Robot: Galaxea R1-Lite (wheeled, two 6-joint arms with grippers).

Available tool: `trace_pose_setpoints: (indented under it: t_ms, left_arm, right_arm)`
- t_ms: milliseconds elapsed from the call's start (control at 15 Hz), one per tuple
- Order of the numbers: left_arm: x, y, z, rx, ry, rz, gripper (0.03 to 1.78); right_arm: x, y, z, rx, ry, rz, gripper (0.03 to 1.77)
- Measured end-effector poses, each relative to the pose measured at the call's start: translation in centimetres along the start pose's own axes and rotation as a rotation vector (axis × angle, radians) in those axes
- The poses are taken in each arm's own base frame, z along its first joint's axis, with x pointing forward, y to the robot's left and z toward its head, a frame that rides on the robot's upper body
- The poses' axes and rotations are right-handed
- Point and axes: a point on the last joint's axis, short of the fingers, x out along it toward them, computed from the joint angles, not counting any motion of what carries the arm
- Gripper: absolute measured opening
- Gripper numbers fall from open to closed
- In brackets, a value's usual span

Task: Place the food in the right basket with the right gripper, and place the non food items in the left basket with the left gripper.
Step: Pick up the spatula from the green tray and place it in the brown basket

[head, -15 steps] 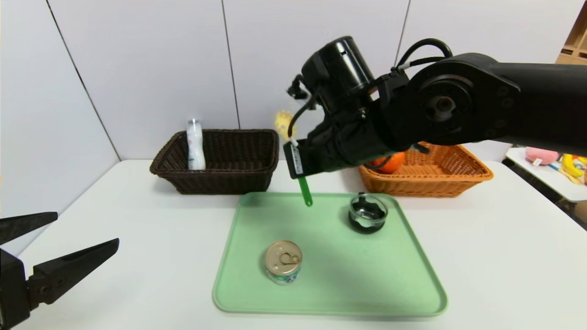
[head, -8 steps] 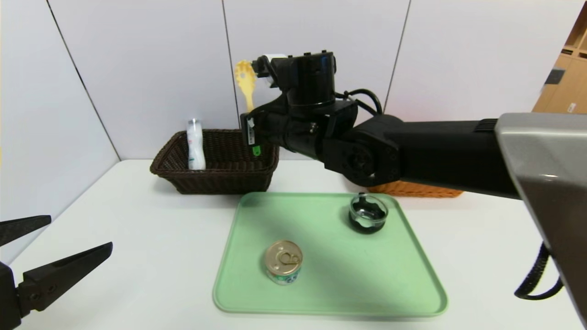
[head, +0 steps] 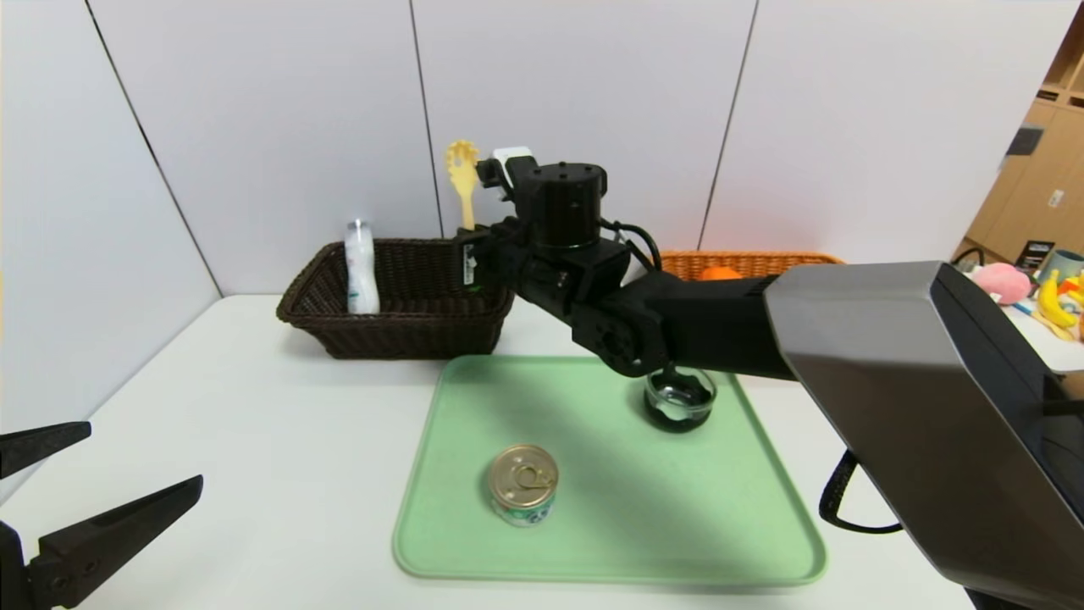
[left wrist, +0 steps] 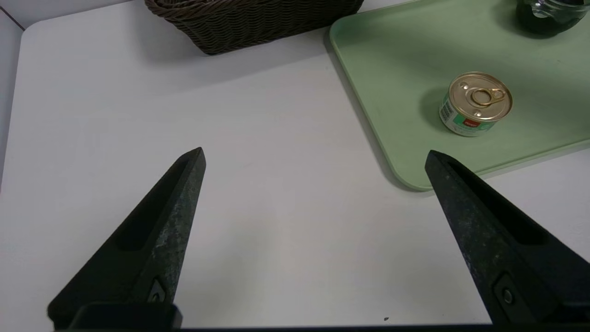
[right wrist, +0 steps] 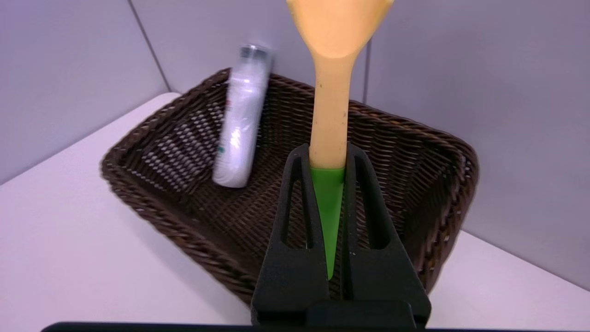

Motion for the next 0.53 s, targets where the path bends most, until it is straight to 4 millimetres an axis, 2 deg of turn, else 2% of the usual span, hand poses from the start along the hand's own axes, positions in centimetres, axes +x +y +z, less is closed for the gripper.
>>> trace_pose_setpoints:
  t_ms: [67, 200, 400, 533]
  left_arm:
    - [0.0, 0.0, 0.0, 0.001, 0.001, 0.0, 1.69]
    - [0.0, 0.0, -0.1, 0.003, 0.004, -0.001, 1.69]
    - [0.1, 0.0, -0.2, 0.005, 0.009, -0.001, 1.69]
    - [0.2, 0.0, -0.4, 0.007, 0.016, -0.001, 1.69]
  right_arm:
    - [0.2, -0.3, -0.3, 0.001, -0.007, -0.005, 0.14]
    - [0.6, -0.8, -1.2, 0.001, 0.005, -0.016, 0.53]
    - [1.0, -1.4, -1.6, 0.002, -0.005, -0.025, 0.91]
    - [1.0, -1.4, -1.5, 0.006, -0.017, -0.025, 1.08]
